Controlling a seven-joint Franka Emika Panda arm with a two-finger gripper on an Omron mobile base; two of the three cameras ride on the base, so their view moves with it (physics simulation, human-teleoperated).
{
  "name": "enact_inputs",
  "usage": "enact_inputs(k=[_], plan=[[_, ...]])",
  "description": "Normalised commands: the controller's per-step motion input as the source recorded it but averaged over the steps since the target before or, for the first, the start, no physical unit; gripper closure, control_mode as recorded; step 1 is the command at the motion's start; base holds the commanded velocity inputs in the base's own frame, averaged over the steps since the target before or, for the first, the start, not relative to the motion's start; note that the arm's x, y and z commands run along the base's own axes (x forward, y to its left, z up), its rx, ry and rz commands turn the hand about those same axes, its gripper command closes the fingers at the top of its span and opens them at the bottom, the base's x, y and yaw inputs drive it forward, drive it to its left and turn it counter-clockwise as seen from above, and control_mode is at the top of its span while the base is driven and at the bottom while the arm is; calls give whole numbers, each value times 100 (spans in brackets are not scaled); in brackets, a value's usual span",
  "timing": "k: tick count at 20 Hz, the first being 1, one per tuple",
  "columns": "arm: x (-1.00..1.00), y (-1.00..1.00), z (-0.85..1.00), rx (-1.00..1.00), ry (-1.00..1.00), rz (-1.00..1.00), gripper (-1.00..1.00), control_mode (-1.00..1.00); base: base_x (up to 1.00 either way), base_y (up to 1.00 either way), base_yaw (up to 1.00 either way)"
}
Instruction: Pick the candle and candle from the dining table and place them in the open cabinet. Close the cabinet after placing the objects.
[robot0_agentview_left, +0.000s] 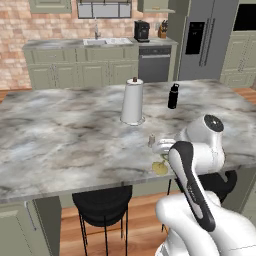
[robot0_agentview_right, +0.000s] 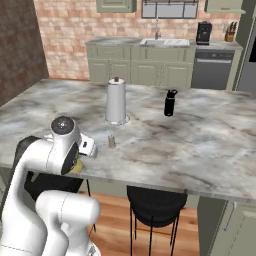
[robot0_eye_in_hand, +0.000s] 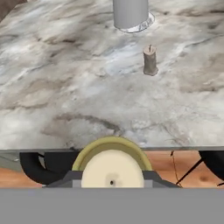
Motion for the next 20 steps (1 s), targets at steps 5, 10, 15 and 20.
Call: enact_inputs(k=[5, 10, 15, 20], plan=[[-62, -7, 96, 0, 0, 0, 100, -100, 0, 0, 0], [-54, 0, 80, 0, 2, 0, 100, -100, 0, 0, 0], [-42, 0, 26, -9, 0, 0, 100, -100, 0, 0, 0], [-11, 1, 19, -7, 1, 0, 100, -100, 0, 0, 0]])
